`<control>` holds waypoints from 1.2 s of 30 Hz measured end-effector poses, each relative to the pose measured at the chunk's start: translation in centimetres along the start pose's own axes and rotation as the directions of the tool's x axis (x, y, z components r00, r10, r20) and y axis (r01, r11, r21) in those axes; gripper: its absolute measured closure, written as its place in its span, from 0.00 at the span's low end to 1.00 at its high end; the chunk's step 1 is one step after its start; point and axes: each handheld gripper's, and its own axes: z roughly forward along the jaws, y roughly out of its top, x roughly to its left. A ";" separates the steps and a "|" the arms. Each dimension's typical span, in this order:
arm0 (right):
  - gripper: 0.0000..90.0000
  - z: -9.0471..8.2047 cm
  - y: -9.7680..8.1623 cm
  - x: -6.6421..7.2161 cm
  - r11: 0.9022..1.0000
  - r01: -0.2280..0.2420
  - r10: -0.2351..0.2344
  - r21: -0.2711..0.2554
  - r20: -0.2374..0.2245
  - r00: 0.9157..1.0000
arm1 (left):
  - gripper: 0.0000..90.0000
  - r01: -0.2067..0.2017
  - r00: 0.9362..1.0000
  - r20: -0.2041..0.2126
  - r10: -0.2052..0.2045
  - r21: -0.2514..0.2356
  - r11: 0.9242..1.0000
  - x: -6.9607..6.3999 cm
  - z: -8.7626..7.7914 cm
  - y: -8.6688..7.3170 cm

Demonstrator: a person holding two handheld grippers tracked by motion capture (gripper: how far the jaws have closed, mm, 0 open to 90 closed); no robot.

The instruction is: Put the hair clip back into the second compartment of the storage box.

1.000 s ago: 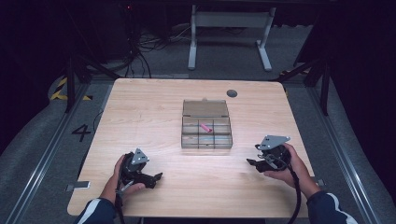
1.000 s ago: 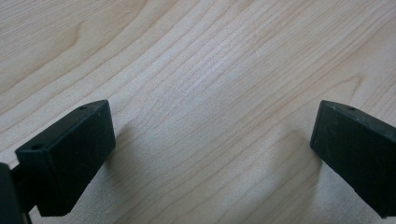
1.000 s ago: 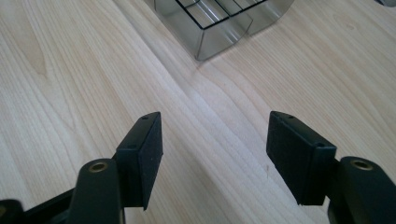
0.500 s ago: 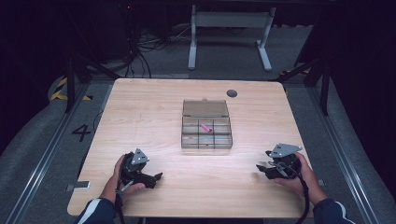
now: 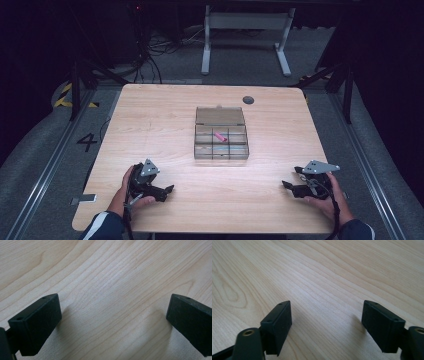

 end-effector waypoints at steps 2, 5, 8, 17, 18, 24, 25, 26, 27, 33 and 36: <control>0.25 0.0 -0.2 -0.2 1.000 -0.027 0.027 -0.005 -0.003 1.000 | 0.00 0.001 1.000 0.000 -0.001 0.000 1.000 0.0 0.0 0.0; 0.24 0.0 -0.2 -0.2 1.000 -0.027 0.027 -0.004 0.000 1.000 | 0.00 0.001 1.000 -0.003 -0.001 0.002 1.000 0.0 0.0 0.0; 0.23 0.0 -0.2 -0.2 1.000 -0.027 0.027 -0.004 0.002 1.000 | 0.00 0.002 1.000 -0.004 -0.002 0.002 1.000 0.0 0.0 0.0; 0.21 0.0 -0.2 -0.2 0.999 -0.034 0.034 -0.001 0.011 0.999 | 0.01 0.007 1.000 -0.007 -0.007 0.000 1.000 -0.1 0.0 0.0; 0.21 0.1 -0.2 -0.2 0.999 -0.035 0.035 -0.001 0.012 0.999 | 0.01 0.007 1.000 -0.007 -0.007 0.000 1.000 -0.1 0.0 0.0; 0.21 0.1 -0.2 -0.2 0.999 -0.035 0.035 0.000 0.012 0.999 | 0.00 0.007 1.000 -0.008 -0.007 -0.002 1.000 -0.1 0.0 0.0; 0.21 0.1 -0.2 -0.2 0.999 -0.036 0.036 0.000 0.012 0.999 | 0.00 0.006 1.000 -0.006 -0.006 -0.002 1.000 -0.1 0.1 0.0; 0.21 0.1 -0.2 -0.2 0.999 -0.036 0.036 0.000 0.012 0.999 | 0.00 0.006 1.000 -0.006 -0.006 -0.002 1.000 -0.1 0.1 0.0; 0.21 0.1 -0.2 -0.2 0.999 -0.036 0.036 0.000 0.012 0.999 | 0.00 0.007 1.000 -0.007 -0.007 -0.003 1.000 -0.1 0.1 0.0; 0.20 0.1 -0.2 -0.2 0.999 -0.037 0.037 0.002 0.015 0.999 | 0.00 0.008 1.000 -0.002 -0.008 0.000 1.000 -0.1 0.1 0.1; 0.20 0.1 -0.2 -0.2 0.999 -0.037 0.037 0.002 0.016 0.999 | 0.00 0.008 1.000 -0.003 -0.008 0.000 1.000 -0.1 0.1 0.1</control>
